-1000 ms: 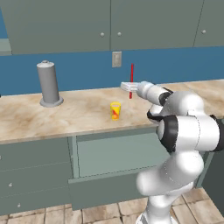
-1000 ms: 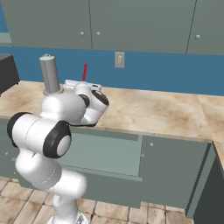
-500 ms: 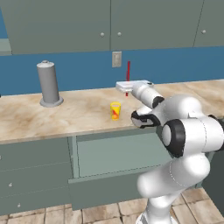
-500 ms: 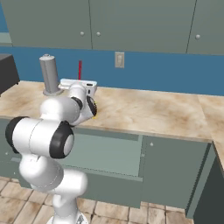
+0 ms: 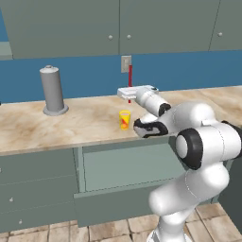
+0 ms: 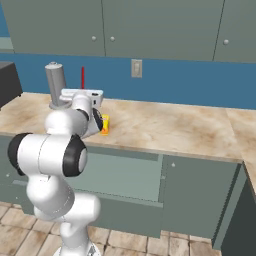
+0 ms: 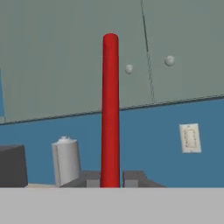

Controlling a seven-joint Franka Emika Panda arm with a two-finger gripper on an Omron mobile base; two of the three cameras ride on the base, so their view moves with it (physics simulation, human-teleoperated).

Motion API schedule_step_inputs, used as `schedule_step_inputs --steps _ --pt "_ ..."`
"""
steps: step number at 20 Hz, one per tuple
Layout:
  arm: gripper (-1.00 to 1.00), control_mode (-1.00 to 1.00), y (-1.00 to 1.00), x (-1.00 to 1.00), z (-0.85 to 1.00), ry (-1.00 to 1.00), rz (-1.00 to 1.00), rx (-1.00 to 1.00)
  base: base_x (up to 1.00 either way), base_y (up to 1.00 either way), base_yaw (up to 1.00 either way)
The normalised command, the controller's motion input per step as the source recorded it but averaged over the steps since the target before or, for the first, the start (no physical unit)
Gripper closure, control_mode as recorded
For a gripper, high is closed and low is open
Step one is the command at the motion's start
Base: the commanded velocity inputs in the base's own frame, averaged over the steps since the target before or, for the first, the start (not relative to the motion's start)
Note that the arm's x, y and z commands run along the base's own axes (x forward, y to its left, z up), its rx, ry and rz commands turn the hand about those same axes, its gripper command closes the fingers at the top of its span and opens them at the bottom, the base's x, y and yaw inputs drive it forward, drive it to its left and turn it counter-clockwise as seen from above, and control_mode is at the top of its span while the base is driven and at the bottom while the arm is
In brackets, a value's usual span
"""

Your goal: Pick up the straw from the left drawer and put it inside the smoothie cup.

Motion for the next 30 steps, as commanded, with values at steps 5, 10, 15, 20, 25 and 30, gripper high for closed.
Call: schedule_step_inputs --steps 5,10,15,20,25,30 --pt "1.00 -1.00 -0.47 0.06 -0.27 -0.17 0.27 0.03 0.00 0.00 0.00" --pt "1.00 -1.00 -0.40 0.12 -0.17 -0.14 0.25 0.04 0.00 0.00 0.00" --pt "1.00 -1.00 -0.27 0.17 -0.46 -0.09 0.17 0.00 0.00 0.00 0.00" --pt "1.00 -1.00 -0.09 0.15 -0.65 -0.11 0.14 0.00 0.00 0.00 0.00" --pt "1.00 -1.00 0.00 0.15 -0.73 -0.15 0.14 0.00 0.00 0.00 0.00" --pt "1.00 -1.00 -0.02 0.10 -0.84 -0.19 0.14 0.00 0.00 0.00 0.00"
